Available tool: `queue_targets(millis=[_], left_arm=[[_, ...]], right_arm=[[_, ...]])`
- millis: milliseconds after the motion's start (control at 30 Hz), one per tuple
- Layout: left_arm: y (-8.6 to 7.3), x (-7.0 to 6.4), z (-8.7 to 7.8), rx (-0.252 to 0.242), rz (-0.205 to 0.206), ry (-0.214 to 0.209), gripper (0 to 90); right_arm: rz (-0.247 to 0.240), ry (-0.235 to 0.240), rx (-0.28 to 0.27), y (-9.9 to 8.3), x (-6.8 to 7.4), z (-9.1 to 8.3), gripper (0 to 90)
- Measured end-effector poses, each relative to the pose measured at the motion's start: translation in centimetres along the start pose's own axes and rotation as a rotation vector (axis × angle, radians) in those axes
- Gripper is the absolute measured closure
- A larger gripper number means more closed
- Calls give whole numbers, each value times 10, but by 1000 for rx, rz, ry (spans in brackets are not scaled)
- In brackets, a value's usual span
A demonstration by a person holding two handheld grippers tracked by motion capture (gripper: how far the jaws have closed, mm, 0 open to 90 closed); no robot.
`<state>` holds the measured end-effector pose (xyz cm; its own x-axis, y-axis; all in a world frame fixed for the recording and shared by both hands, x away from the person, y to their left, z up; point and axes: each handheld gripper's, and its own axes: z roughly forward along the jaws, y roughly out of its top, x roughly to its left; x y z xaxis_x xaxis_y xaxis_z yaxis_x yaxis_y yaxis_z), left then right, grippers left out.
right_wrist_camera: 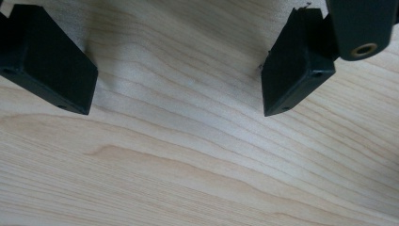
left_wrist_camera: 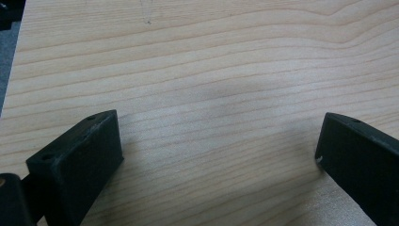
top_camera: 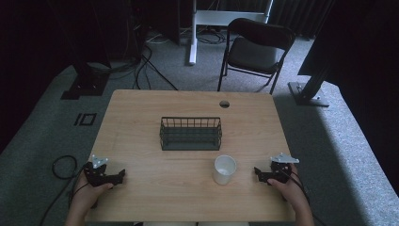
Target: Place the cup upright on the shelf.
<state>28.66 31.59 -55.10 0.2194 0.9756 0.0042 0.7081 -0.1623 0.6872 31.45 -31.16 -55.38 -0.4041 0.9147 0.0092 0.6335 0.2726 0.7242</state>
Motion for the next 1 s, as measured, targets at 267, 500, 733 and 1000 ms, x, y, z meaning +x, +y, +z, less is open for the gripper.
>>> queue_targets(millis=[267,500,733,1000], left_arm=[[0,0,0,0,9,-8,13],[1,-5,1,-10,92,-52,14],[4,-19,1,-5,151,-100,13],[12,-35,-2,-23,202,-156,13]], right_arm=[[0,0,0,0,0,0,108],[0,0,0,0,0,0,108],[0,0,0,0,0,0,108],[0,0,0,0,0,0,108]])
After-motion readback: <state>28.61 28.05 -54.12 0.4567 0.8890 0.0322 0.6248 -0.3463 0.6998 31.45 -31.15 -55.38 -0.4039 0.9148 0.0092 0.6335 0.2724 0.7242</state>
